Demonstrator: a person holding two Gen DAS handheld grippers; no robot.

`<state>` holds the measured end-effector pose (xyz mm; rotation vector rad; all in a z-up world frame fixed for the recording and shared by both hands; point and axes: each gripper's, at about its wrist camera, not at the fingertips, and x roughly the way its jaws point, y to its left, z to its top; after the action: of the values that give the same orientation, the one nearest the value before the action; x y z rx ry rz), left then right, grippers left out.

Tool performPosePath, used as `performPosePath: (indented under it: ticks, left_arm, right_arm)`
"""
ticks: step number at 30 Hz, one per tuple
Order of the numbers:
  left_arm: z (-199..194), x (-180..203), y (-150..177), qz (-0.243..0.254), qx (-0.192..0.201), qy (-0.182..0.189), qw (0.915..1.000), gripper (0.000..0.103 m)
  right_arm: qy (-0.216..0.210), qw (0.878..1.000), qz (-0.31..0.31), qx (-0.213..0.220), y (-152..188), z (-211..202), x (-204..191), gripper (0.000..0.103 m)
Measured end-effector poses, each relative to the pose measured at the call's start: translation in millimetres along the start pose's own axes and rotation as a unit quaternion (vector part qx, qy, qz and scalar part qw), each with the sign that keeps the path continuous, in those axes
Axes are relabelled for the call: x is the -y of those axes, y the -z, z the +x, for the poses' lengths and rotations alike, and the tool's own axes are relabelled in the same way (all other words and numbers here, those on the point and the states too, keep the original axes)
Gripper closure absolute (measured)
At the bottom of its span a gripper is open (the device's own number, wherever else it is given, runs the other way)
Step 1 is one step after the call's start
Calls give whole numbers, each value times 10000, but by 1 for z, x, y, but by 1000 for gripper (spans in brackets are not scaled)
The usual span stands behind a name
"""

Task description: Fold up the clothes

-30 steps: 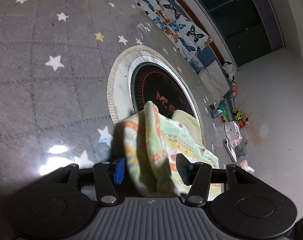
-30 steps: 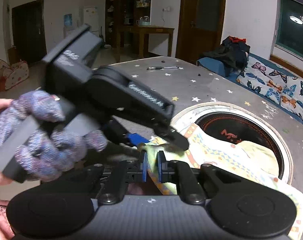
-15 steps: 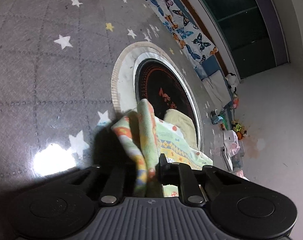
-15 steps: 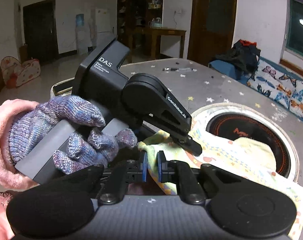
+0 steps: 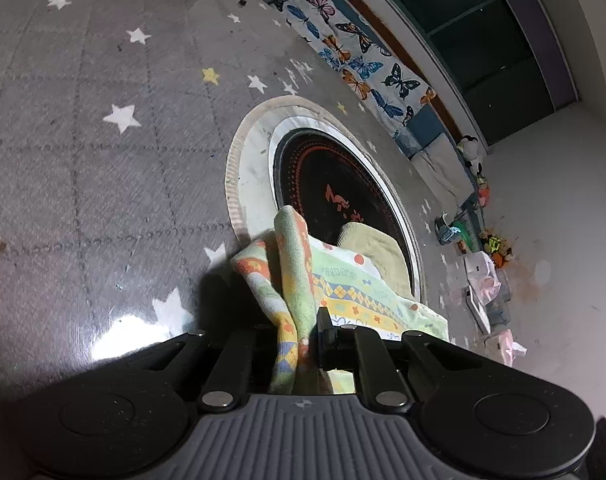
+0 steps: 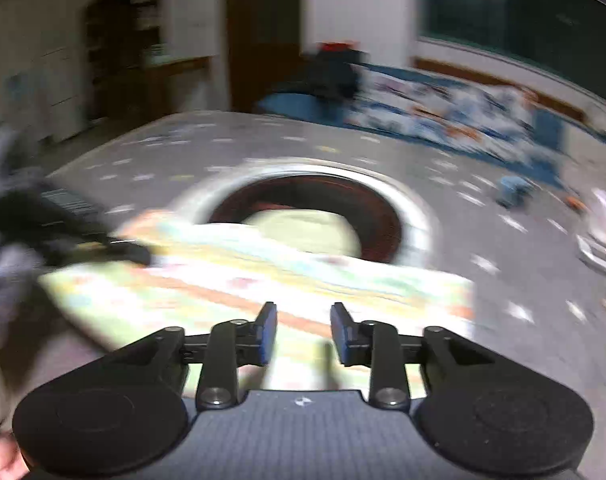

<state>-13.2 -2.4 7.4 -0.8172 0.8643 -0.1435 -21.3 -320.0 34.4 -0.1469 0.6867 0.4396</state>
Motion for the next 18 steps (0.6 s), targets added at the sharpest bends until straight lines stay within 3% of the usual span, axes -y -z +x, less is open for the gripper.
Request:
performPosePath:
  ticks: [5, 7, 14, 16, 17, 18]
  left_arm:
    - [1, 7, -1, 286, 3, -161, 9995, 91]
    - [2, 9, -1, 388, -4, -229, 9990, 91]
    - [5, 15, -3, 611, -22, -355, 9975, 91]
    - [6, 18, -3, 748, 10, -420, 9963, 91]
    - [6, 22, -3, 888, 59, -454, 9950, 91]
    - [5, 28, -2, 1081, 135, -492, 9928, 91]
  right_arm:
    - [569, 9956, 737, -41, 12, 9, 58, 68]
    - [563, 9947, 864, -51, 14, 14, 64, 63]
    - [541, 9900, 1304, -82, 22, 29, 86, 62]
    - [473, 9902, 1313, -69, 22, 28, 81, 72]
    - [414, 9904, 1318, -67, 22, 28, 79, 86]
    - [387, 9909, 1290, -58, 22, 26, 76, 90]
